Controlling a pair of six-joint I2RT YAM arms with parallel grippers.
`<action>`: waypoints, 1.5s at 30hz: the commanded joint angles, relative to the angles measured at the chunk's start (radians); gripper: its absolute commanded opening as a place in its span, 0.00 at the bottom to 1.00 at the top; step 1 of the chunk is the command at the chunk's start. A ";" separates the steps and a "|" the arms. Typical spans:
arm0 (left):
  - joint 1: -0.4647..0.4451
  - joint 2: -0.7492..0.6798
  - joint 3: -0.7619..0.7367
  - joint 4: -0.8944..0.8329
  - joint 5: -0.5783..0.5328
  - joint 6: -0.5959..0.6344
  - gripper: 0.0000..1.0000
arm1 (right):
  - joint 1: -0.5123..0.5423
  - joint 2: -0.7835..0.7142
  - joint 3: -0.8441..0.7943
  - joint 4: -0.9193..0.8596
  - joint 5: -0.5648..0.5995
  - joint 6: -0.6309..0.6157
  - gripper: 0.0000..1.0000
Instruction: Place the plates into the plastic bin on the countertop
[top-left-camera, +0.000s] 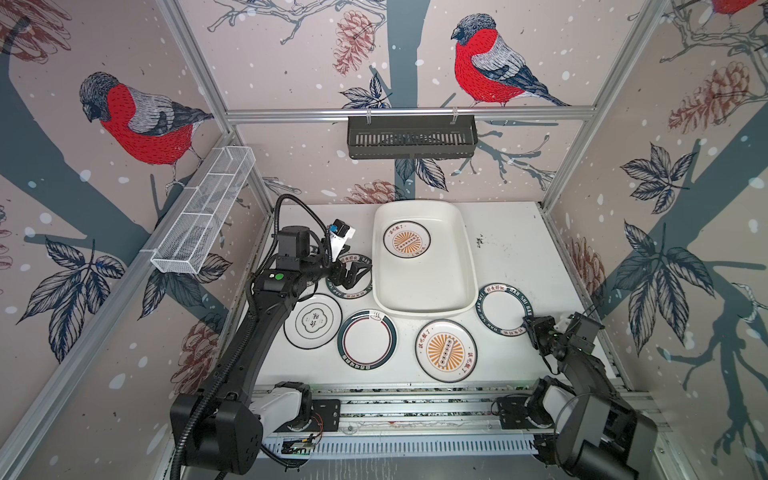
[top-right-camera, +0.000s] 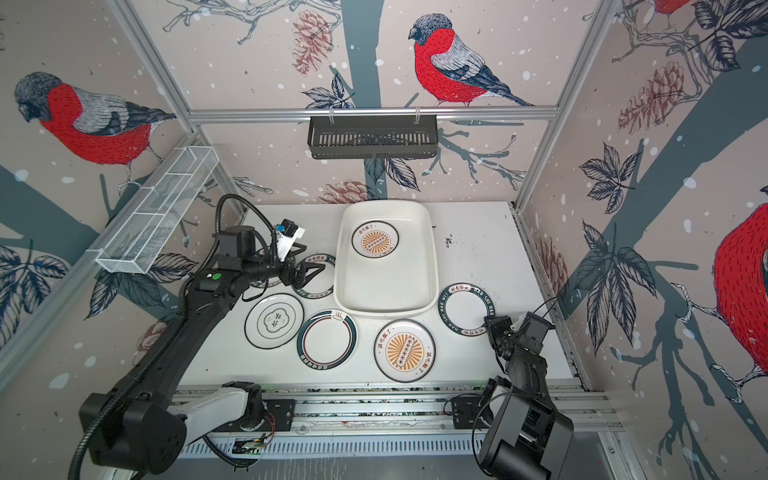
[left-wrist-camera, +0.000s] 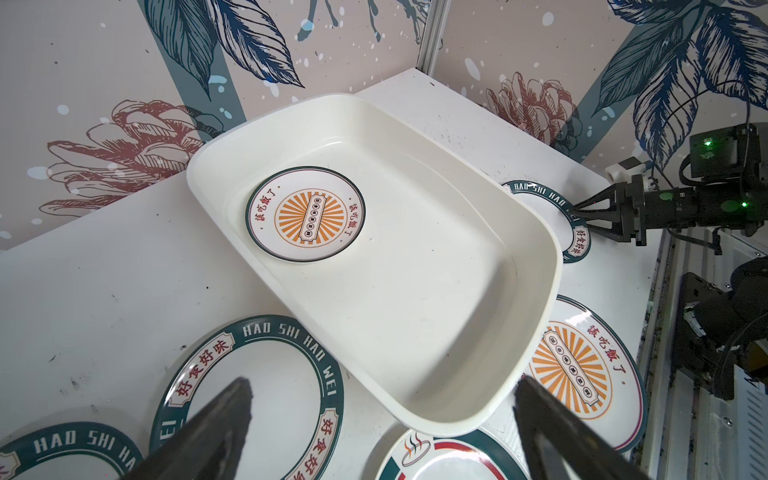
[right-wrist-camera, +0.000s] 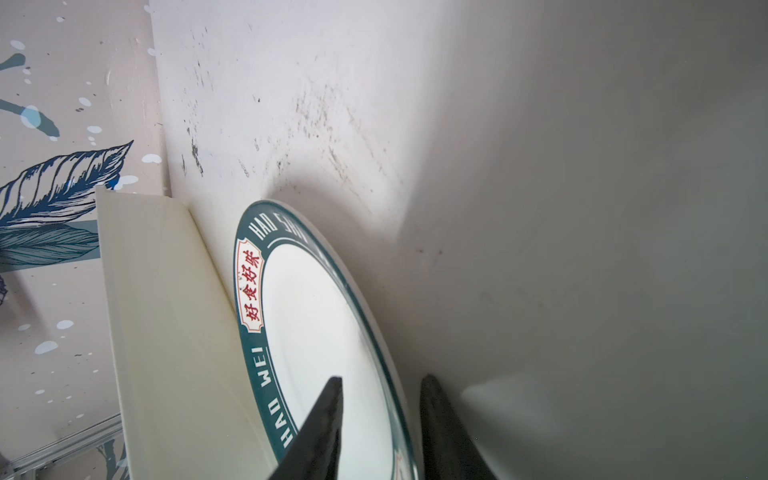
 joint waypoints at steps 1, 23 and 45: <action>-0.001 0.001 0.001 0.034 0.009 -0.008 0.97 | -0.014 0.023 -0.029 -0.101 0.063 0.001 0.34; -0.009 -0.004 0.009 0.039 0.003 -0.018 0.97 | -0.088 0.099 -0.045 -0.033 0.025 -0.064 0.14; -0.019 0.001 0.029 0.020 -0.029 -0.003 0.98 | -0.115 0.007 -0.015 0.028 -0.043 -0.041 0.03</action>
